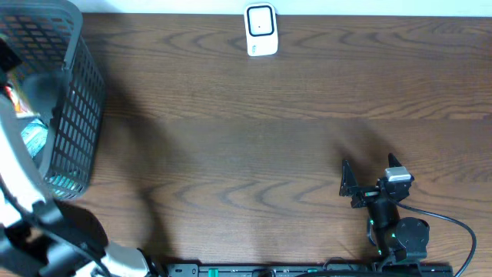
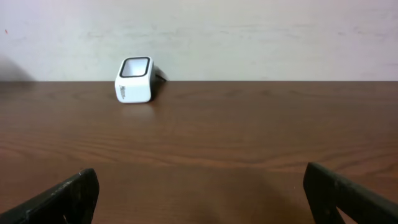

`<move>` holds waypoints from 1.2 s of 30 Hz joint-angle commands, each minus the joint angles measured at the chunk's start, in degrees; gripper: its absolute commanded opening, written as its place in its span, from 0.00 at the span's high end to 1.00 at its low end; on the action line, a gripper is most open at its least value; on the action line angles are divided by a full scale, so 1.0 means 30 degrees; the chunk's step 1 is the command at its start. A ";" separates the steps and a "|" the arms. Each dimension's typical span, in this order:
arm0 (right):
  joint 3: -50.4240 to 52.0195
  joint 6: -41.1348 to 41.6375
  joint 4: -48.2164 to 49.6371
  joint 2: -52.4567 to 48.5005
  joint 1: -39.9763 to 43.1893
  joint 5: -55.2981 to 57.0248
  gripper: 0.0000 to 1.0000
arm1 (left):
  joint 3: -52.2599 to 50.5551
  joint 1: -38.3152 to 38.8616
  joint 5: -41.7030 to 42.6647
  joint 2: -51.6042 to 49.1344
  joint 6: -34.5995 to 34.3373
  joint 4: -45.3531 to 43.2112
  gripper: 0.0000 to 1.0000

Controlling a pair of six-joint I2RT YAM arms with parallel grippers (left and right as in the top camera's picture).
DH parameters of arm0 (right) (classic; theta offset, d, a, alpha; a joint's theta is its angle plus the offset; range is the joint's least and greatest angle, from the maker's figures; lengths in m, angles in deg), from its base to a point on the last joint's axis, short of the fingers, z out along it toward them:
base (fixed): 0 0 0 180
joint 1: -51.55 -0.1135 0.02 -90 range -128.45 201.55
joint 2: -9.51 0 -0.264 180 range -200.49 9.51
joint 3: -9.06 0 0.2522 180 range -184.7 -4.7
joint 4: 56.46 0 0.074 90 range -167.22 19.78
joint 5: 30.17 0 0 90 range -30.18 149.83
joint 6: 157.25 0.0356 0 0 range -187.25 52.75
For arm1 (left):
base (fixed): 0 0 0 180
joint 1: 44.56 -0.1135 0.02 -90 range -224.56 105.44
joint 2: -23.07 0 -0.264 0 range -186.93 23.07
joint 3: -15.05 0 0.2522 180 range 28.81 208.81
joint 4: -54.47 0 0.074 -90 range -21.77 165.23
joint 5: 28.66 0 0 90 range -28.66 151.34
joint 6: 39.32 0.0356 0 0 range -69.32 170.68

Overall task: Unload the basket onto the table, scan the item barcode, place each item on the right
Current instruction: 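Grasp the yellow-orange snack packet in the basket with the left gripper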

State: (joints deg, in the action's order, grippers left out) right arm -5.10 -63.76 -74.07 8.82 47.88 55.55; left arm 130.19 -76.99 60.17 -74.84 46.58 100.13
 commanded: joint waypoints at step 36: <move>0.0015 0.0036 -0.0080 0.0102 0.0117 -0.0066 0.01 | 0.0270 0.2127 0.8859 0.6295 -0.4255 -0.0401 0.93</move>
State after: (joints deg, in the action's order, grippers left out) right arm -5.10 -63.76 -74.05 8.82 47.88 55.55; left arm 130.19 -73.77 76.00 -55.40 35.22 99.69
